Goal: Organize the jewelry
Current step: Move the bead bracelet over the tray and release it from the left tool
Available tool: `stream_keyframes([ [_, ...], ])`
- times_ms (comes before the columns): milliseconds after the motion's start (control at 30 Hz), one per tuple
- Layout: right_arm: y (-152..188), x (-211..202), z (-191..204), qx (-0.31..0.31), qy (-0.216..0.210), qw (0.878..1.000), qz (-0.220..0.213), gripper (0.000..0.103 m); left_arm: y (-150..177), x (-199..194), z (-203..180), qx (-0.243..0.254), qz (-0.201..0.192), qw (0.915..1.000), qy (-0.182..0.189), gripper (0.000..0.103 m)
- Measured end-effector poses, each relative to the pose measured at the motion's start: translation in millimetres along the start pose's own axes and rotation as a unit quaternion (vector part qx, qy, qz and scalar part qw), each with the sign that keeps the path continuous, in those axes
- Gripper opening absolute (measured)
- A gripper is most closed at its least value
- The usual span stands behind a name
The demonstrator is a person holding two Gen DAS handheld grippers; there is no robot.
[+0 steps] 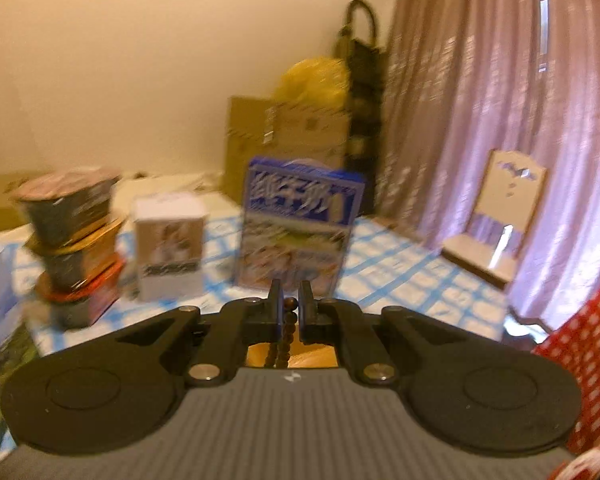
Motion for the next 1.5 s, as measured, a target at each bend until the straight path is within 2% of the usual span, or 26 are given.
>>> stream_keyframes([
  [200, -0.3, 0.5, 5.3, -0.003, 0.0, 1.0, -0.003, 0.004, -14.4, 18.6, -41.0, -0.002, -0.015, 0.998, 0.061, 0.006],
  [367, -3.2, -1.3, 8.6, -0.007, -0.001, 1.0, -0.008, 0.004, -12.2, 38.2, -61.9, -0.032, -0.008, 0.9934, 0.11, 0.006],
  [433, -4.2, -3.1, 8.4, -0.01, -0.001, 1.0, -0.012, 0.004, -5.9, 48.2, -66.7, -0.042, 0.001, 0.9921, 0.119, 0.006],
  [567, -4.9, -4.7, 10.7, -0.017, -0.001, 1.0, -0.017, 0.004, 24.8, 80.4, -71.5, -0.073, 0.052, 0.986, 0.141, 0.006],
  [767, -5.4, -5.1, 10.8, -0.018, -0.001, 1.0, -0.017, 0.004, 86.7, 131.1, -62.6, -0.098, 0.139, 0.9783, 0.118, 0.006],
  [900, -6.2, -4.9, 10.7, -0.018, -0.001, 1.0, -0.018, 0.004, 117.2, 154.3, -50.7, -0.101, 0.178, 0.9735, 0.102, 0.006],
  [1000, -6.0, -4.5, 10.2, -0.019, 0.001, 1.0, -0.017, 0.004, 133.9, 164.5, -42.3, -0.107, 0.195, 0.9713, 0.084, 0.015],
  [1100, -6.3, -4.6, 8.8, -0.018, 0.0, 1.0, -0.016, 0.004, 142.0, 163.5, -33.4, -0.114, 0.199, 0.9706, 0.073, 0.024],
  [1200, -6.2, -4.5, 7.9, -0.018, 0.0, 1.0, -0.016, 0.004, 143.0, 150.4, -18.9, -0.113, 0.184, 0.9751, 0.049, 0.027],
  [1333, -6.2, -4.6, 7.8, -0.018, 0.0, 1.0, -0.016, 0.004, 147.2, 124.4, 13.0, -0.104, 0.162, 0.9811, -0.015, 0.029],
  [1500, -7.1, -5.5, 5.6, -0.019, 0.007, 1.0, -0.021, 0.004, 167.8, 91.8, 55.8, -0.09, 0.164, 0.9777, -0.095, 0.029],
])
Point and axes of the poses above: each gripper's, at about its wrist camera, not at the fingertips, and x roughly the way its jaws point, z to its left, y to its underside, the point moved 8 cm from there along x, roughly the way its jaws point, and after that the axes turned 4 degrees about z, right-handed, at the moved point
